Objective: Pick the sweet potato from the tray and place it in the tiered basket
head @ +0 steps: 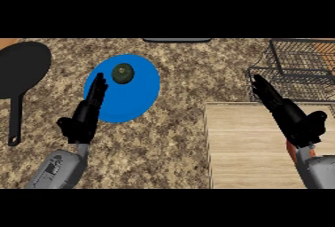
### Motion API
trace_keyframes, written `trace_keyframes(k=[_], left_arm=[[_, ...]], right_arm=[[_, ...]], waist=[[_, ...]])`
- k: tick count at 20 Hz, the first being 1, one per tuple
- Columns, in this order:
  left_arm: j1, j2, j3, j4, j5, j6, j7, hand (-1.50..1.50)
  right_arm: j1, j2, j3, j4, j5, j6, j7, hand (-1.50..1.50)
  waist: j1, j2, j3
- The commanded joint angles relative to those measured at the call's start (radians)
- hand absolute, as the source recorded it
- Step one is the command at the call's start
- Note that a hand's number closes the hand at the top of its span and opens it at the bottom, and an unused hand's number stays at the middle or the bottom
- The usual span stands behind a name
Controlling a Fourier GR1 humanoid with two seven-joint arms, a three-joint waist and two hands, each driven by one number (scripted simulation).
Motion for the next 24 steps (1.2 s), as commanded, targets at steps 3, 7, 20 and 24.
trace_keyframes(k=[3, 7, 20, 24], left_arm=[[0.022, 0.124, 0.047, -0.008, -0.060, 0.028, 0.066, 0.00], [0.059, 0.145, 0.064, 0.046, -0.073, 0.061, 0.076, 0.00], [0.128, 0.228, 0.063, -0.083, -0.128, 0.047, 0.172, 0.00], [0.113, 0.232, 0.069, -0.090, -0.114, 0.023, 0.186, 0.00]], right_arm=[[0.068, -0.052, -0.213, -0.008, -0.165, 0.011, 0.003, 1.50], [0.037, 0.053, -0.479, -0.040, -0.287, -0.222, -0.125, 1.50], [0.596, -0.397, -0.559, -0.259, -0.131, -0.043, 0.315, -1.50], [0.600, -0.589, -0.573, -0.308, -0.174, 0.137, 0.439, -1.50]], waist=[[-0.004, -0.034, 0.012], [-0.154, -0.102, 0.046], [-0.017, -0.034, 0.007], [-0.009, -0.032, 0.006]])
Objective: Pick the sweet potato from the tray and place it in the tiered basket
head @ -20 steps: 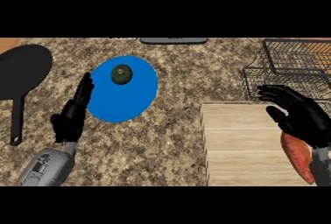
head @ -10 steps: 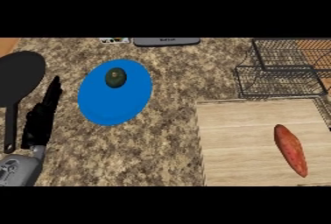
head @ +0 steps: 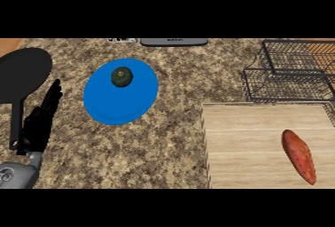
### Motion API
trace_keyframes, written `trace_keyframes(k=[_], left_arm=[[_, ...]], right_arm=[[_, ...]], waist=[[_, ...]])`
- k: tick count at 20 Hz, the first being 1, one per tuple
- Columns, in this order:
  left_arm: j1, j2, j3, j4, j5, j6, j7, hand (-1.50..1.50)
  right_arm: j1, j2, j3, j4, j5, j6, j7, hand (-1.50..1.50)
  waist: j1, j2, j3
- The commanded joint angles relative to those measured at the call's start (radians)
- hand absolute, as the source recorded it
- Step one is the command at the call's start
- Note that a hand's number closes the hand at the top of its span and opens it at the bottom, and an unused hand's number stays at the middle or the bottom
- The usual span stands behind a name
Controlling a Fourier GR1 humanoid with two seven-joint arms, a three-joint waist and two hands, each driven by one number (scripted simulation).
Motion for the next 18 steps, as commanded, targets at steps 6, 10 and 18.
trace_keyframes(k=[6, 10, 18], left_arm=[[-0.032, -0.026, -0.004, -0.025, -0.027, -0.014, 0.025, 0.00], [-0.049, -0.044, 0.005, 0.003, -0.057, -0.038, 0.044, 0.00], [-0.015, -0.069, 0.050, -0.038, -0.069, -0.057, 0.044, 0.00]], right_arm=[[-0.156, -0.252, 0.050, -0.064, -0.099, 0.179, 0.376, -1.50], [-0.278, -0.186, 0.178, -0.079, -0.021, 0.101, 0.508, -1.50], [-0.380, -0.132, 0.276, -0.045, -0.034, 0.192, 0.684, -1.50]], waist=[[0.043, 0.010, 0.001], [0.039, 0.010, 0.002], [0.031, 0.006, 0.002]])
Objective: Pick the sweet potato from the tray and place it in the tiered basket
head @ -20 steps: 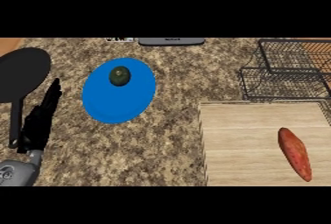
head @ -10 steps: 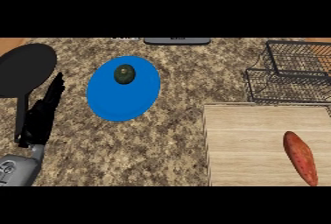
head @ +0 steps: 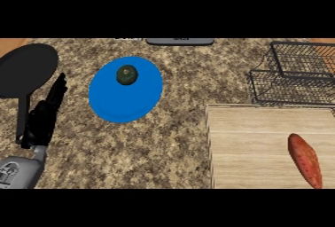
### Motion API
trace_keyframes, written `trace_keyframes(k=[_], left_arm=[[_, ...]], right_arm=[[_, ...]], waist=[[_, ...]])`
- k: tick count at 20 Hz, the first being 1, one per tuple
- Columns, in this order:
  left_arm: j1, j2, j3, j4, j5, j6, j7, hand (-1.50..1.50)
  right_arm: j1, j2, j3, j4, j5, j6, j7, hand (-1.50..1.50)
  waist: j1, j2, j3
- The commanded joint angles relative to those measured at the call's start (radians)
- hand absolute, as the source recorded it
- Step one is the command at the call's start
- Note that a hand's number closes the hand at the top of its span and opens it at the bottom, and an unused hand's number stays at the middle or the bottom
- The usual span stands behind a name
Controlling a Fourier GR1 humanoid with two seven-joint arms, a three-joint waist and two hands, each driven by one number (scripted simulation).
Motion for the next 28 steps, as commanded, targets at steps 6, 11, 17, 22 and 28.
trace_keyframes(k=[6, 11, 17, 22, 28], left_arm=[[0.052, -0.028, 0.030, -0.051, -0.031, -0.015, 0.024, 0.00], [-0.037, -0.052, 0.063, 0.072, -0.068, -0.050, -0.008, 0.00], [-0.010, -0.087, 0.077, 0.060, -0.088, -0.041, -0.030, 0.00], [0.068, -0.095, 0.081, -0.078, -0.098, -0.059, 0.037, 0.00], [0.070, -0.096, 0.105, -0.102, -0.133, -0.075, 0.056, 0.00]], right_arm=[[-0.026, 0.087, 0.132, 0.030, 0.112, 0.040, 0.065, -1.50], [-0.045, 0.105, 0.132, -0.020, 0.132, 0.051, 0.130, -1.50], [0.012, 0.142, 0.203, -0.074, 0.283, 0.015, 0.104, -1.50], [0.043, 0.156, 0.157, -0.106, 0.329, 0.052, 0.087, -1.50], [0.011, 0.195, 0.186, -0.069, 0.383, 0.082, 0.098, -1.50]], waist=[[-0.006, -0.002, 0.001], [-0.014, -0.001, 0.000], [-0.014, -0.001, 0.000], [-0.011, -0.003, 0.000], [-0.008, -0.002, 0.000]])
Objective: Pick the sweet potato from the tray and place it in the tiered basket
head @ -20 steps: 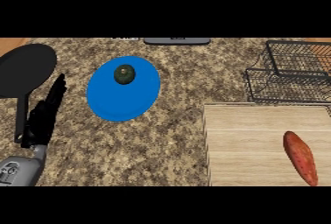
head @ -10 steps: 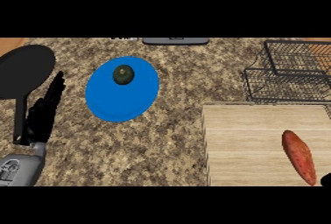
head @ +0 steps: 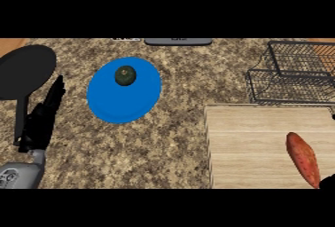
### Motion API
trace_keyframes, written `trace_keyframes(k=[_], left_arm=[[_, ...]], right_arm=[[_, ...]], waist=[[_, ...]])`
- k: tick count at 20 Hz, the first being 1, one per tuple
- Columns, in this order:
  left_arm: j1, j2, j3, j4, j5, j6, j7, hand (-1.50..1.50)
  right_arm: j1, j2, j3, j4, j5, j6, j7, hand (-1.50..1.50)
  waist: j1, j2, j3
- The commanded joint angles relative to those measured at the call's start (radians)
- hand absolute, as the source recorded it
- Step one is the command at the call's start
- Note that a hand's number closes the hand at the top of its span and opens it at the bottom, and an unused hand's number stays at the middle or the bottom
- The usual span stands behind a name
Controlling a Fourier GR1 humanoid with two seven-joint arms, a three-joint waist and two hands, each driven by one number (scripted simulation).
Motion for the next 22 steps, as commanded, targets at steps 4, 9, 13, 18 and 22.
trace_keyframes(k=[4, 9, 13, 18, 22], left_arm=[[0.022, -0.016, 0.035, 0.029, -0.016, -0.033, -0.043, 0.00], [-0.023, -0.060, 0.036, 0.062, -0.057, -0.021, -0.041, 0.00], [-0.024, -0.060, 0.061, 0.053, -0.059, -0.050, -0.025, 0.00], [-0.017, -0.064, 0.084, 0.016, -0.073, -0.070, -0.010, 0.00], [-0.037, -0.075, 0.108, 0.050, -0.077, -0.099, -0.023, 0.00]], right_arm=[[-0.057, 0.095, 0.060, 0.072, 0.078, 0.018, 0.087, -1.50], [0.019, 0.101, 0.010, -0.013, 0.063, 0.056, 0.124, -1.50], [-0.025, 0.141, 0.005, 0.066, 0.107, 0.079, 0.089, -1.50], [-0.033, 0.204, 0.030, 0.164, 0.185, 0.090, -0.010, -1.50], [-0.075, 0.234, -0.002, 0.188, 0.169, 0.142, 0.010, -1.50]], waist=[[0.005, 0.002, 0.000], [-0.007, 0.000, 0.000], [-0.001, 0.001, 0.000], [0.000, 0.001, 0.000], [-0.001, 0.001, 0.000]])
